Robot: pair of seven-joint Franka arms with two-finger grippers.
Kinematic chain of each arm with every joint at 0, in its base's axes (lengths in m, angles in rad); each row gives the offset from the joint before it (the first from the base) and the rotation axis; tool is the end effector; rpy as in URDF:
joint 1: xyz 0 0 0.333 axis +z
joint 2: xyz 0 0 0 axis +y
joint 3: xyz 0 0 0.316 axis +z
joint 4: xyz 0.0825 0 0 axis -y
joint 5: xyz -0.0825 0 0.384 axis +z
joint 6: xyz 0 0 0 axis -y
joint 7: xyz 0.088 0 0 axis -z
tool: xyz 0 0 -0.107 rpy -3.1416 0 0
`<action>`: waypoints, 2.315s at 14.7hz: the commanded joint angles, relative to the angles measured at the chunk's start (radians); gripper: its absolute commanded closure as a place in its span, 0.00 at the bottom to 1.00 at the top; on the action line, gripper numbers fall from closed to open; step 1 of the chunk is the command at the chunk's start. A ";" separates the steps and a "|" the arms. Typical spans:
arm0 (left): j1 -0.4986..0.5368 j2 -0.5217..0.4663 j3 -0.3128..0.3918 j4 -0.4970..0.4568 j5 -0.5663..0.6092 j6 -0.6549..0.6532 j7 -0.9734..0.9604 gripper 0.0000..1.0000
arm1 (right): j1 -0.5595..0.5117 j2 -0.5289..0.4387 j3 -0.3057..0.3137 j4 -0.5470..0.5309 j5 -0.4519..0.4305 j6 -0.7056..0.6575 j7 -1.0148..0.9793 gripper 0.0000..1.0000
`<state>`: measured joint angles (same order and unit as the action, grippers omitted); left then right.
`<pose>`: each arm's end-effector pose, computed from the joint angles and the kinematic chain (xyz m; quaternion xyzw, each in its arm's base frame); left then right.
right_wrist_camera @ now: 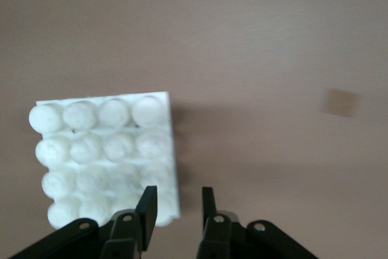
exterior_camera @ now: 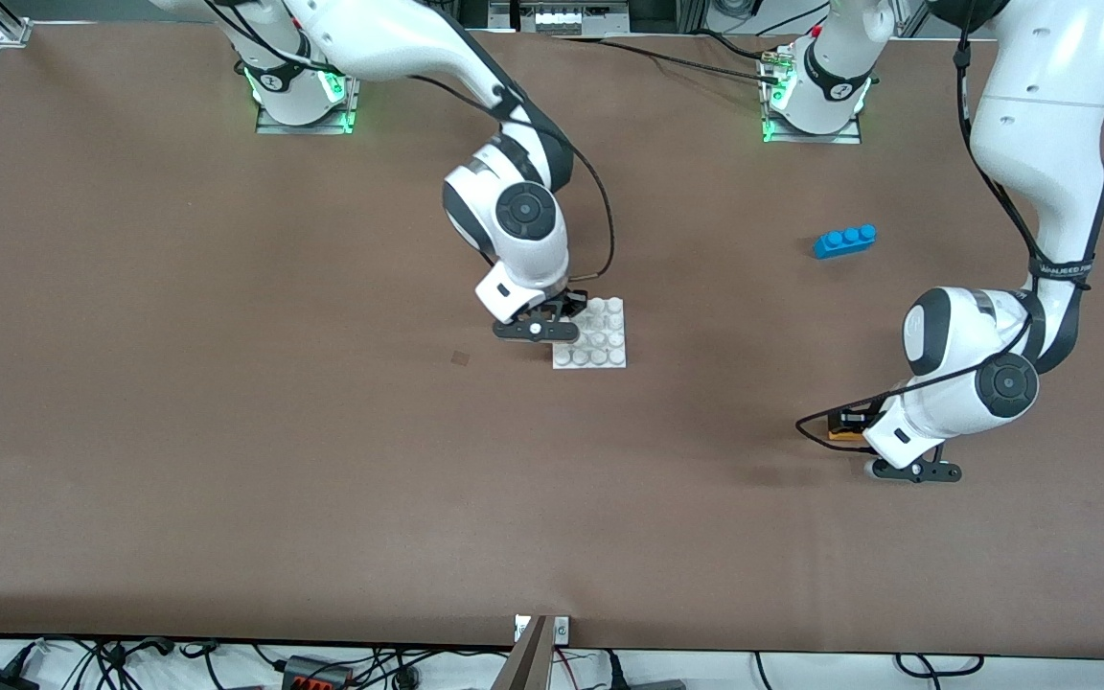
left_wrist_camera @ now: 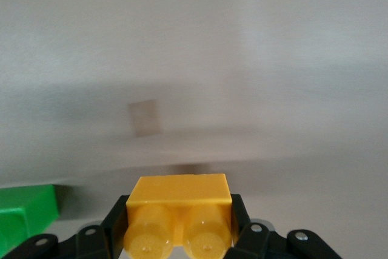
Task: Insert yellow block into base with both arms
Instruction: 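Lift the yellow brick with the left gripper while the right gripper withdraws, then carry the yellow brick with the left gripper above the base plate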
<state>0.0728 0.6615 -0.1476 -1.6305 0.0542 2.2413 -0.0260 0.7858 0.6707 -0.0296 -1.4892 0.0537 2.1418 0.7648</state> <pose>0.6841 -0.0376 0.2327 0.9991 -0.0273 -0.0227 0.0236 0.5141 0.4929 0.2761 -0.9997 0.0159 0.0155 0.0035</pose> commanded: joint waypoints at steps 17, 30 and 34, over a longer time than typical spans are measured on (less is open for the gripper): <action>-0.300 -0.033 -0.280 0.049 0.018 -0.071 -0.579 0.42 | -0.603 -0.611 -0.051 -0.028 -0.161 -0.689 -0.998 0.00; -0.397 -0.011 -0.282 -0.135 0.265 0.187 -0.830 0.42 | -0.820 -0.774 0.059 -0.235 -0.032 -0.514 -0.849 0.00; -0.412 -0.028 -0.277 -0.156 0.265 0.182 -0.836 0.42 | -0.820 -0.735 0.056 -0.203 -0.028 -0.520 -0.848 0.00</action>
<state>-0.3235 0.6870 -0.4376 -1.7315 0.2972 2.4169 -0.8352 -0.0155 -0.0807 0.0159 -1.7035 0.0105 1.6137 -0.0953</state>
